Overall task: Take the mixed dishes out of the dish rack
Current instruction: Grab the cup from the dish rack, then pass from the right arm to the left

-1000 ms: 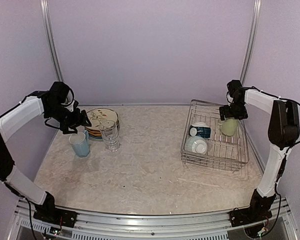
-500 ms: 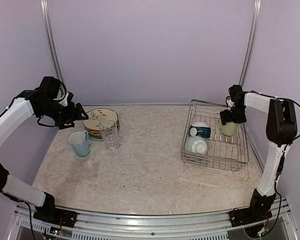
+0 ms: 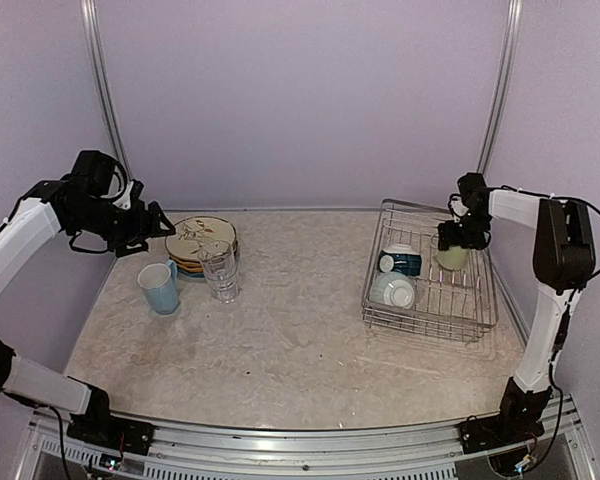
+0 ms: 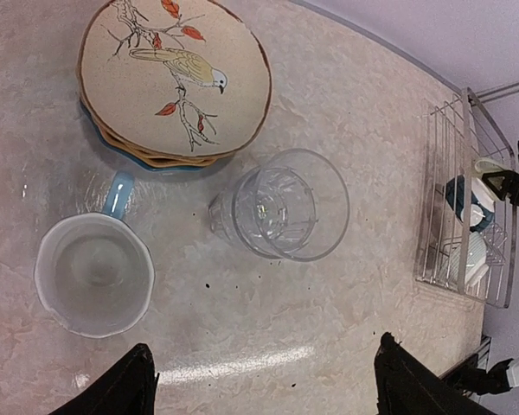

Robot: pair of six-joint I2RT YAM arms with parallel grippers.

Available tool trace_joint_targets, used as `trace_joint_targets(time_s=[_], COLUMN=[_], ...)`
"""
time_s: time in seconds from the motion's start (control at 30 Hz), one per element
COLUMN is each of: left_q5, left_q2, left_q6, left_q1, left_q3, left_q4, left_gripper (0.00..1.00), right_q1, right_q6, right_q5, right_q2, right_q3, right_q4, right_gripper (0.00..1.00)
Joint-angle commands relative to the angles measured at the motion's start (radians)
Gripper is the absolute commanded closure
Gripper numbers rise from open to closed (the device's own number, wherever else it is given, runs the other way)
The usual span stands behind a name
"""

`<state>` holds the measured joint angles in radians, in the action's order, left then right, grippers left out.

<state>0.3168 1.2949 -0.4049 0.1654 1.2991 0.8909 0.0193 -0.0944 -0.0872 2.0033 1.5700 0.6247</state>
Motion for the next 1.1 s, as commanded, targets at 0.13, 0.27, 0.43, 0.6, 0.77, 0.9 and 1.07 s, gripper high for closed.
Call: trace_joint_targets(time_s=[0.13, 0.27, 0.43, 0.6, 0.77, 0.9, 1.07], left_q5=[0.030, 0.055, 0.175, 0.316, 0.458, 0.588, 0.669], left_q2=[-0.066, -0.090, -0.117, -0.142, -0.159, -0.160, -0.143], left_q6=[-0.019, -0.033, -0.071, -0.135, -0.206, -0.297, -0.392], left_q1=[0.013, 0.018, 0.020, 0.023, 0.028, 0.030, 0.073], left_q3=[0.007, 0.006, -0.011, -0.044, -0.098, -0.149, -0.201], left_q4=[0.001, -0.013, -0.064, -0.159, -0.315, -0.490, -0.736], left_gripper=[0.17, 0.17, 0.16, 0.16, 0.14, 0.13, 0.13], right_q1=[-0.011, -0.004, 0.017, 0.087, 0.211, 0.317, 0.446], right_q6=[-0.091, -0.181, -0.349, -0.520, -0.648, -0.783, -0.962], right_q5=[0.121, 0.226, 0.423, 0.535, 0.589, 0.641, 0.672], right_q2=[-0.210, -0.295, -0.414, -0.480, -0.467, -0.423, -0.304], right_q3=[-0.090, -0.174, -0.333, -0.425, -0.410, -0.391, -0.328], right_q4=[-0.153, -0.260, -0.503, -0.750, -0.892, -1.069, -1.251], right_gripper=[0.74, 0.84, 0.88, 0.89, 0.90, 0.91, 0.97])
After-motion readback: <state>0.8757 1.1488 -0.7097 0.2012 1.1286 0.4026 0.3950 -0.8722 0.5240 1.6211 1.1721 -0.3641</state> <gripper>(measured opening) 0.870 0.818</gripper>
